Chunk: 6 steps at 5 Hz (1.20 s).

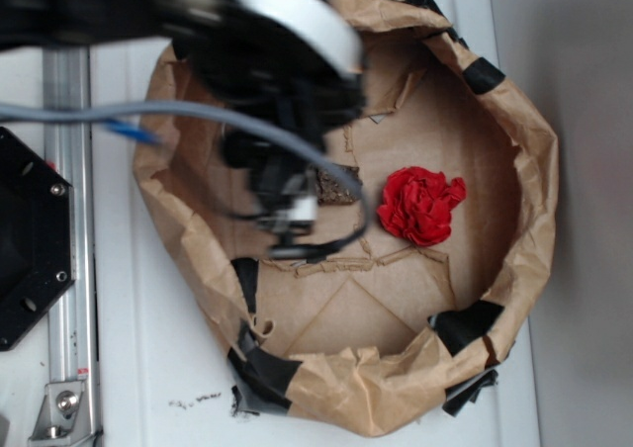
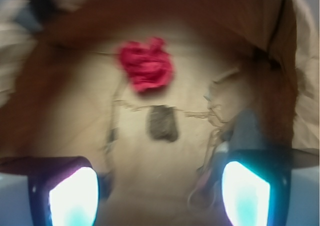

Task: Grab the rock.

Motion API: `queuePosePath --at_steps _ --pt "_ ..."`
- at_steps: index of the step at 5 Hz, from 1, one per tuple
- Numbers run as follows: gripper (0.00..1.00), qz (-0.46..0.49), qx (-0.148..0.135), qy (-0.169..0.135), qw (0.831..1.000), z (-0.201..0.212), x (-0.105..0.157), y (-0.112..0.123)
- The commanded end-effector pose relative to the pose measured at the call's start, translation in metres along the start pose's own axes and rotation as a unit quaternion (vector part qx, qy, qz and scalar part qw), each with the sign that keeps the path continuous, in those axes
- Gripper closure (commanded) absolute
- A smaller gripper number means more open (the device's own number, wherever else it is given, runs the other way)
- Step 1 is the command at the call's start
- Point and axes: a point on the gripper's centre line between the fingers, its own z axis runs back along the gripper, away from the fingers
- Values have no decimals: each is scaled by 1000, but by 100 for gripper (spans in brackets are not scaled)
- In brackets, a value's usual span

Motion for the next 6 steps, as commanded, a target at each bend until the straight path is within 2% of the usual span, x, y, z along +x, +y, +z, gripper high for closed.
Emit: queuePosePath --at_steps 1,2,3,4,5,6 --pt "0 -7 10 -29 1000 14 10 -5" --pt "0 -7 10 -29 1000 14 10 -5" --pt "0 -25 19 -36 999 -26 8 -2" --pt "0 -41 14 -10 999 -76 6 2" --pt "4 -50 19 6 999 -101 2 -5" --pt "100 -56 36 8 998 -106 3 -11"
